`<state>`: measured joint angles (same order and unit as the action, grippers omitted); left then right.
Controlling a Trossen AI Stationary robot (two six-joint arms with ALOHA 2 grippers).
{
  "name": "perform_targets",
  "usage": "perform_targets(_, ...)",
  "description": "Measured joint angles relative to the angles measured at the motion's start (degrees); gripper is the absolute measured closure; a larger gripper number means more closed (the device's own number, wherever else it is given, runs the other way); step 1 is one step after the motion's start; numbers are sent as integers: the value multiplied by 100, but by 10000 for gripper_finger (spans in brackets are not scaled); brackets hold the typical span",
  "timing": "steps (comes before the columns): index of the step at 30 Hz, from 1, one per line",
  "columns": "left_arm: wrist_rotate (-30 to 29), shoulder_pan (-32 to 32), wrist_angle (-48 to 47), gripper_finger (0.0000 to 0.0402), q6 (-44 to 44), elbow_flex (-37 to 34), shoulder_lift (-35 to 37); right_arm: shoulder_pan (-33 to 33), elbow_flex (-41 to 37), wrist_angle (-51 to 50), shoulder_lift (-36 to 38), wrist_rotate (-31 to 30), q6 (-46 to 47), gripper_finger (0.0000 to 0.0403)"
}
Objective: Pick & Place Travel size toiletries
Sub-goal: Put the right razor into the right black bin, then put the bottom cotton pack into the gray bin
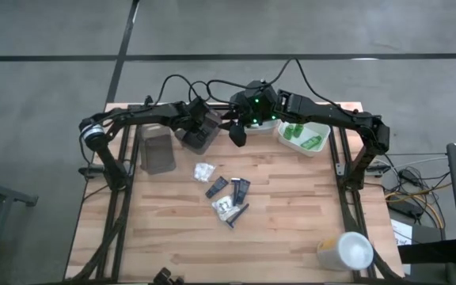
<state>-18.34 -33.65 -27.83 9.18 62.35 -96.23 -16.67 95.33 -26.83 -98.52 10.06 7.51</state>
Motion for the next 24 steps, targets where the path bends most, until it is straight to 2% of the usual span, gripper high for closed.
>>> perform_targets(6, 268, 0, 123, 337, 90, -1, 0, -2, 0, 0, -2, -1, -3, 258)
perform_targets(13, 284, 0, 129, 304, 178, -2, 0, -2, 0, 2, -2, -2, -18, 279)
perform_targets(24, 401, 2, 96, 294, 267, 99, 17, -2, 0, -11, -2, -2, -17, 315)
